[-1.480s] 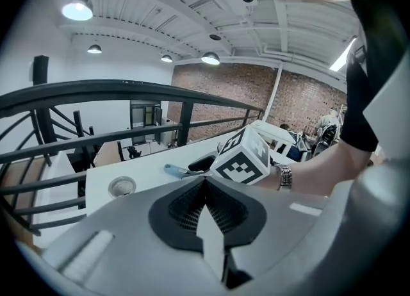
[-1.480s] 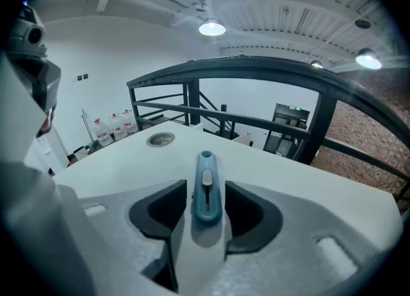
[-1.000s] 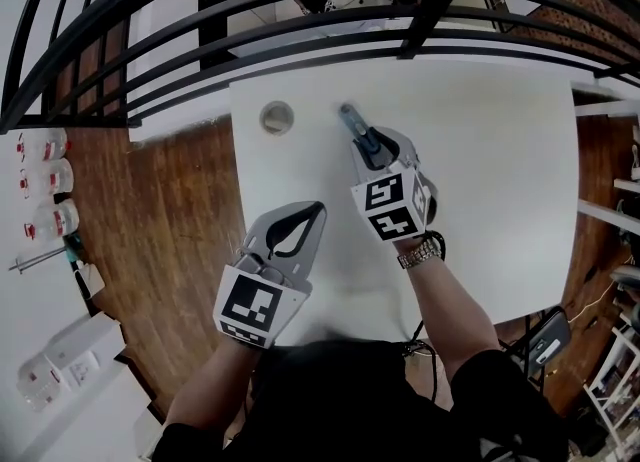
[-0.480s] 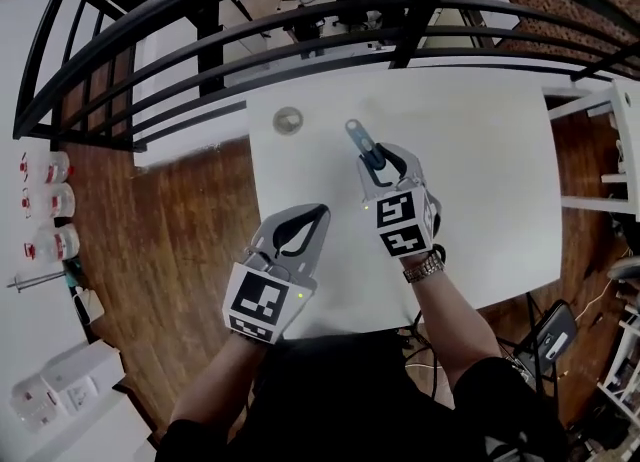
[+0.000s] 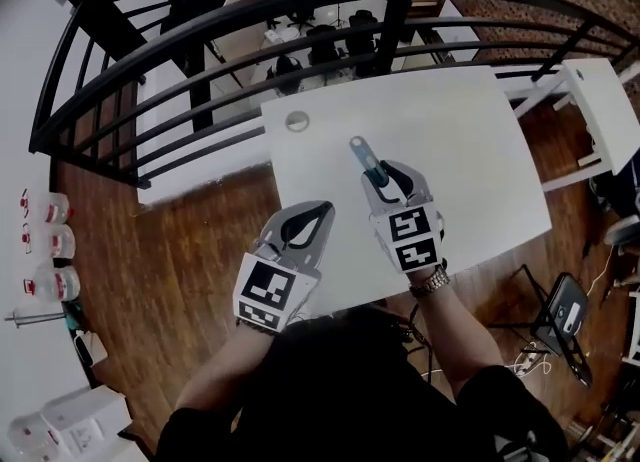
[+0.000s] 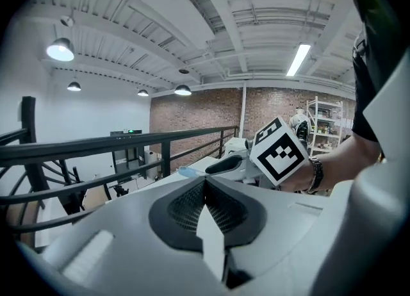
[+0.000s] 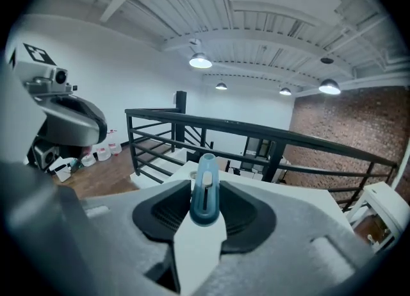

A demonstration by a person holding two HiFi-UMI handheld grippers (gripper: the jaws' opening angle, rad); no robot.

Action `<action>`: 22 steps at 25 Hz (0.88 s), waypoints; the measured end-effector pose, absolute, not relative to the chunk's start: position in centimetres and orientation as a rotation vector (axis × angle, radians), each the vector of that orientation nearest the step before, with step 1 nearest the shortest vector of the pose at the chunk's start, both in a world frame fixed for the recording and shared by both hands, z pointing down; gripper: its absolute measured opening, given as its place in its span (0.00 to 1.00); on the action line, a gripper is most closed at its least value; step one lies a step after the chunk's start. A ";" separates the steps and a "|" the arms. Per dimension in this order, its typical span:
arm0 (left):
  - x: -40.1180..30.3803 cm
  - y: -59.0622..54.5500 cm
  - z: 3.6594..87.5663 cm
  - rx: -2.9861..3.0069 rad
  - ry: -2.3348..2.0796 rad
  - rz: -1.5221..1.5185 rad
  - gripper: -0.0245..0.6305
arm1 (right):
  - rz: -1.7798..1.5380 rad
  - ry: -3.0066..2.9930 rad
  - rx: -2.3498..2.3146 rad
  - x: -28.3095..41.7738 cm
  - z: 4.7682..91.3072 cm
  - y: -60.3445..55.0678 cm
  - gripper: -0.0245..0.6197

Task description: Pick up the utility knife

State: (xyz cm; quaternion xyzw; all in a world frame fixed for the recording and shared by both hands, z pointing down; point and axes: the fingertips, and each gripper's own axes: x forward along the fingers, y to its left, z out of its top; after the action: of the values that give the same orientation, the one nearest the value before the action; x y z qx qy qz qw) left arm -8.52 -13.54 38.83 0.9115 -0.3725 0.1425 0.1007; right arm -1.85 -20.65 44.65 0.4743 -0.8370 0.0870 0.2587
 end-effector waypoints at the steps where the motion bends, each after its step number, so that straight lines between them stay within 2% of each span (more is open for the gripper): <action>1: -8.7 -12.7 38.3 2.711 -1.087 0.411 0.06 | 0.235 -2.271 1.305 -1.9 43.9 -19.5 0.24; 13: -9.6 -5.4 36.2 2.792 -0.980 0.360 0.06 | 0.278 -2.295 1.446 -1.9 39.4 -7.8 0.24; 22: -5.7 -4.0 35.2 2.797 -0.961 0.308 0.06 | 0.239 -2.309 1.439 1.3 37.4 -3.6 0.24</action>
State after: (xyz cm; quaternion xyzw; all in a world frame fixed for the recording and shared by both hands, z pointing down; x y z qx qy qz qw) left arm -5.70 -4.05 35.20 0.9373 -0.3220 0.1032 0.0839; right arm 1.27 -3.63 37.44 0.5158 -0.8277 0.0855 0.2037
